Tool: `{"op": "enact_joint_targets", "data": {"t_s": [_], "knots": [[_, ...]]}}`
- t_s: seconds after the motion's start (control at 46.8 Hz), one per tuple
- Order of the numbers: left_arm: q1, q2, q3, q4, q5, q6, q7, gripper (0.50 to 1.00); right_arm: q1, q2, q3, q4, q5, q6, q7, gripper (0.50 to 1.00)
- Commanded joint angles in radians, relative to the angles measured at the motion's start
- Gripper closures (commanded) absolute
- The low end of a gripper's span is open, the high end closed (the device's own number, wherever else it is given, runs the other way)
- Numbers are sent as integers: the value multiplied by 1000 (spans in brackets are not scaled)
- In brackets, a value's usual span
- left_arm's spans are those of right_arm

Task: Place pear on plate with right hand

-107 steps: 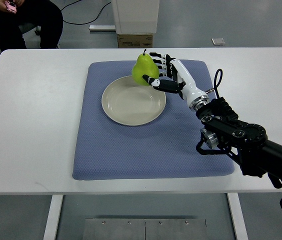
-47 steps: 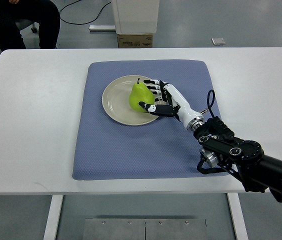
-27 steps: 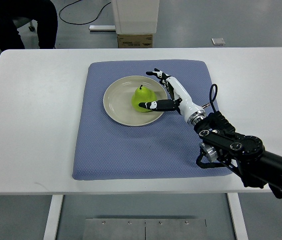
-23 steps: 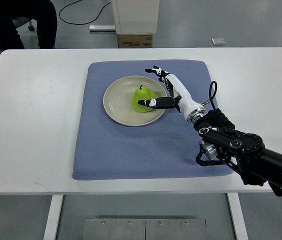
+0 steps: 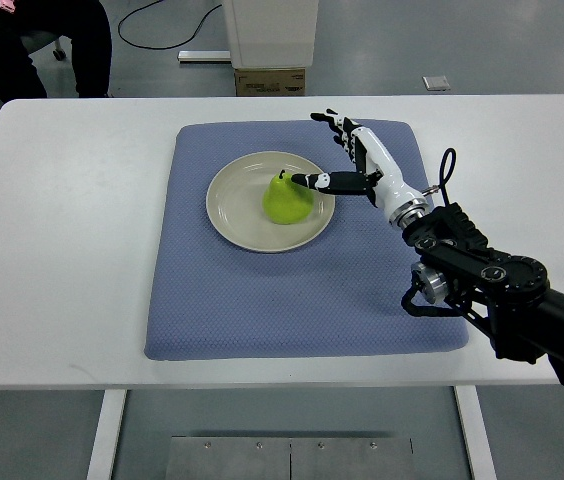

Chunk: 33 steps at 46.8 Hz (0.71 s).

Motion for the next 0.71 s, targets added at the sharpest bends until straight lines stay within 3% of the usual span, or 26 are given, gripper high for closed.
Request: {"op": "enact_joint_targets", "data": {"t_s": [0.0, 0.385, 0.534, 0.684], "knots": [[0, 0, 0, 0, 0, -1, 0, 500, -3, -19, 28, -2, 0, 0, -8, 500], [0, 0, 0, 0, 0, 0, 0, 500, -68, -45, 267, -17, 9, -1, -66, 500], [0, 0, 0, 0, 0, 0, 0, 500, -94, -1, 419, -35, 9, -11, -115, 500], [0, 0, 0, 0, 0, 0, 0, 500, -107, 56, 548, -48, 9, -17, -112, 500]]}}
